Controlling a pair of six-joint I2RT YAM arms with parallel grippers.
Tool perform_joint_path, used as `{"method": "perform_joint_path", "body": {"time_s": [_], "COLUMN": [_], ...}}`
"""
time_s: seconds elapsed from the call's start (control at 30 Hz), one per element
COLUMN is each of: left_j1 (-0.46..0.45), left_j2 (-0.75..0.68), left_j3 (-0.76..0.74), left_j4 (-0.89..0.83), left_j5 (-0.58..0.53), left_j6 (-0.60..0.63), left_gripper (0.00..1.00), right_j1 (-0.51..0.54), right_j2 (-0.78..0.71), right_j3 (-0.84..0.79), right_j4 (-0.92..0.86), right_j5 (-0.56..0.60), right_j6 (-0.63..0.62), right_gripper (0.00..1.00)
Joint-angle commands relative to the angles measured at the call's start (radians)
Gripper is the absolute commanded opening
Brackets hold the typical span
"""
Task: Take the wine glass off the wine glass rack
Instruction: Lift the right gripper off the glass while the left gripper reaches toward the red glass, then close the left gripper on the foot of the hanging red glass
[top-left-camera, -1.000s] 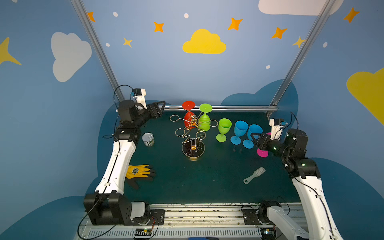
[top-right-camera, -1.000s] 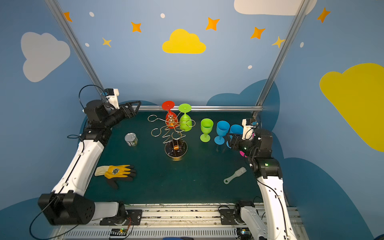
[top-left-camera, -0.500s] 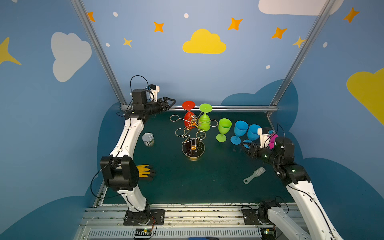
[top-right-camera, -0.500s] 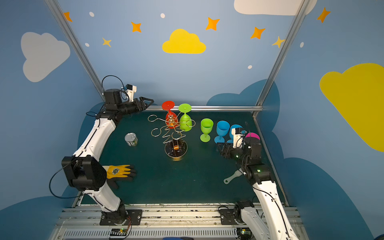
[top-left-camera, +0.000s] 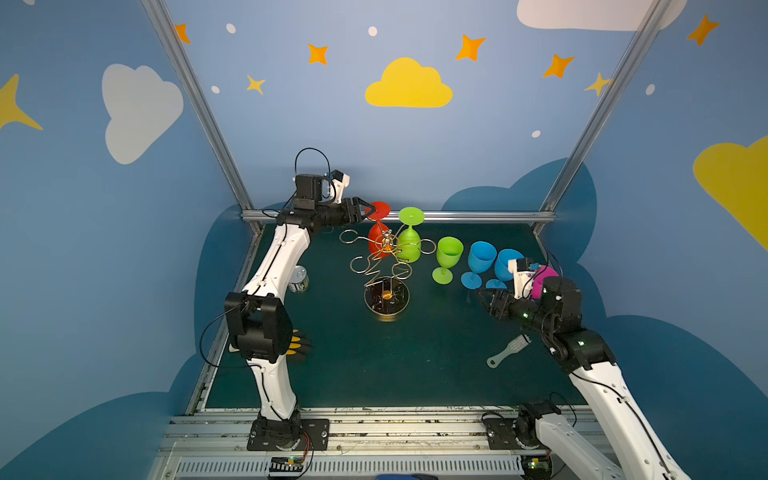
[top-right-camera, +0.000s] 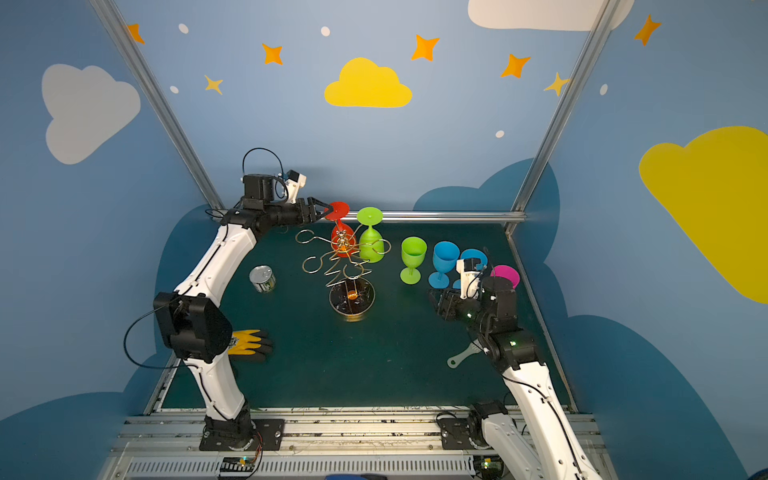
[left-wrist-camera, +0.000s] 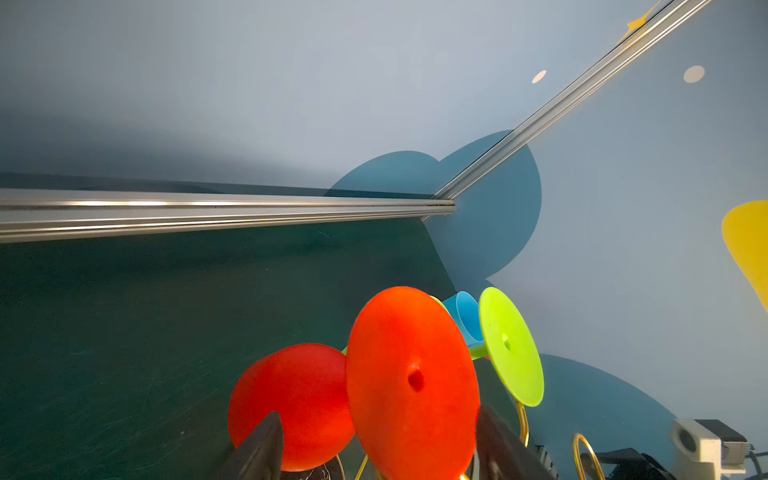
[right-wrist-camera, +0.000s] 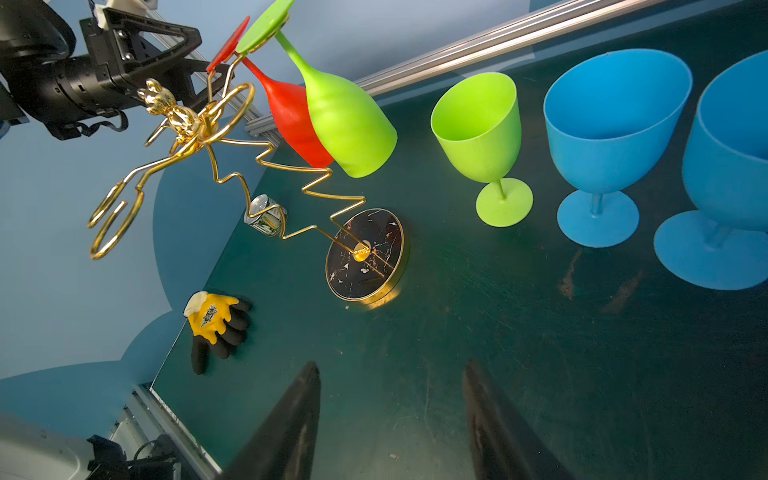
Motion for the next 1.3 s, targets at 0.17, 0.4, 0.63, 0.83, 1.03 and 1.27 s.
{"method": "perform_joint_path", "body": {"time_s": [0.17, 0.4, 0.63, 0.83, 1.03, 1.27], "left_j1": [-0.012, -0.014, -0.014, -0.011, -0.005, -0.001], "left_j2": [0.024, 0.050, 0.061, 0.051, 0.047, 0.046], "left_j3": [0.035, 0.056, 0.074, 0.066, 0.065, 0.063], "left_j4": [-0.063, -0.043, -0.078, -0.058, -0.049, -0.028], "left_j5": [-0.043, -0.054, -0.084, -0.084, -0.071, -0.044], "left_j6": [0.053, 0.019, 0.028, 0.009, -0.009, -0.042], "left_gripper": [0.69, 0.65, 0.55, 0.49, 0.36, 0.23], "right_j1": [0.015, 0.017, 0.017, 0.017, 0.017, 0.016], "right_j2": [-0.001, 0.000, -0.015, -0.013, -0.019, -0.027], "right_j3": [-0.005, 0.000, 0.030, 0.033, 0.031, 0.030], "right_j4": [0.035, 0.024, -0.021, -0.022, -0.025, -0.030], "right_j5": [0.016, 0.021, 0.056, 0.058, 0.061, 0.064], "right_j6": [0.010, -0.001, -0.037, -0.040, -0.040, -0.040], "right_gripper": [0.55, 0.55, 0.56, 0.56, 0.57, 0.57]}}
